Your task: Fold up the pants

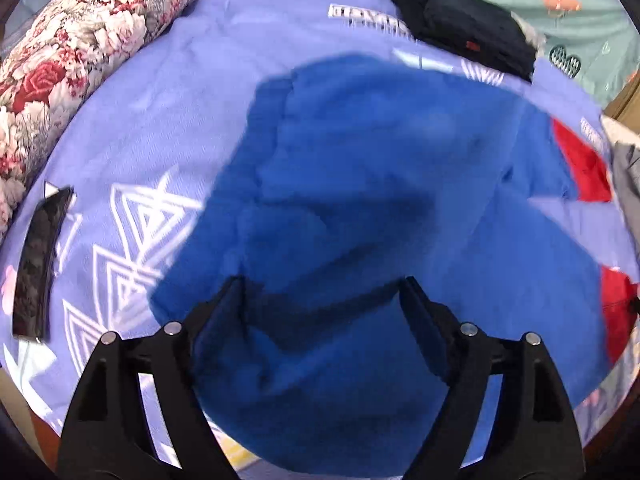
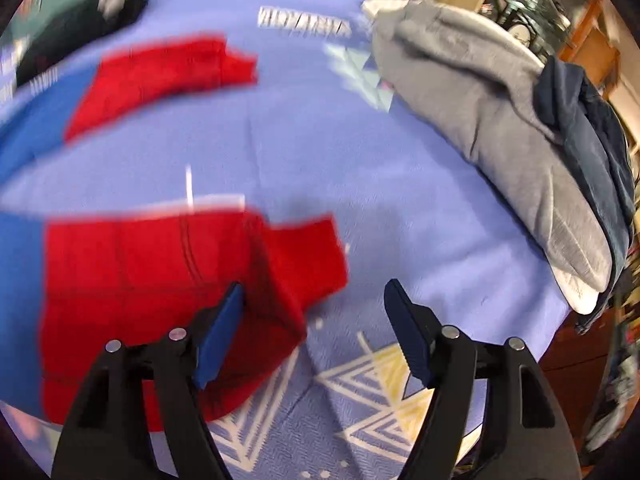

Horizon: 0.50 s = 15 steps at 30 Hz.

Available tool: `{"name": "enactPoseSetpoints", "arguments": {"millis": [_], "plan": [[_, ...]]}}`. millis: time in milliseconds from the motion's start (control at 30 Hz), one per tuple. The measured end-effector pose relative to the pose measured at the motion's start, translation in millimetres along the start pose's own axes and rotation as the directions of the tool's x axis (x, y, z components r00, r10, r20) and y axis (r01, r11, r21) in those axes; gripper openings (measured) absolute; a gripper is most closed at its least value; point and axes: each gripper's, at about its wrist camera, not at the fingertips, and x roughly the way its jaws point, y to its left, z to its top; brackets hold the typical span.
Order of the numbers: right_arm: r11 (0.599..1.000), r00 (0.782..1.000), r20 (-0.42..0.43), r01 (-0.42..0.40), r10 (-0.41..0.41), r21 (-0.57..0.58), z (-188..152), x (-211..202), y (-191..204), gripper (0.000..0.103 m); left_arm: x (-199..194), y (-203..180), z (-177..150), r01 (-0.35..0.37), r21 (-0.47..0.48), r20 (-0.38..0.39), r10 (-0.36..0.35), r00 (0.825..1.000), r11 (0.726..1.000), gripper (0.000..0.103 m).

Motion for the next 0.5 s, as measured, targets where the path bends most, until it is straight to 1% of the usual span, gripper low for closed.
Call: {"name": "enactPoseSetpoints", "arguments": {"millis": [100,133,167,233,267,333,367,433,500], "plan": [[0.992,0.993,0.089,-0.079,0.070,0.098,18,-14,-11,0.074,-15,17,24,-0.004,-0.028,0.052,0.005,0.999,1.000,0.086],[0.988,0.990,0.101,-0.106,0.095,0.116,23,-16,-11,0.074,-19,23,37,-0.012,-0.032,0.073,0.014,0.997,0.999,0.088],[0.978,0.983,0.114,-0.157,0.142,0.136,29,-16,-8,0.075,-21,28,47,-0.019,-0.033,0.085,0.022,0.996,0.999,0.089],[0.960,0.969,0.115,-0.234,0.217,0.157,39,-20,1,0.076,-21,37,69,-0.062,-0.032,0.101,0.065,0.993,0.998,0.092],[0.947,0.959,0.114,-0.277,0.260,0.163,43,-21,11,0.076,-15,42,80,-0.079,-0.028,0.099,0.082,0.992,0.996,0.092],[0.935,0.946,0.116,-0.317,0.302,0.159,47,-19,26,0.076,2,52,101,-0.126,-0.047,0.066,0.129,0.990,0.991,0.092],[0.934,0.945,0.112,-0.322,0.308,0.153,49,-18,36,0.076,11,54,109,-0.122,-0.049,0.045,0.124,0.991,0.991,0.092],[0.940,0.949,0.091,-0.312,0.302,0.136,53,-15,49,0.076,29,56,124,-0.083,-0.045,-0.001,0.083,0.997,0.996,0.090],[0.946,0.954,0.066,-0.300,0.293,0.125,57,-8,57,0.076,49,44,134,-0.036,0.009,-0.043,0.037,0.998,0.999,0.088]]}}
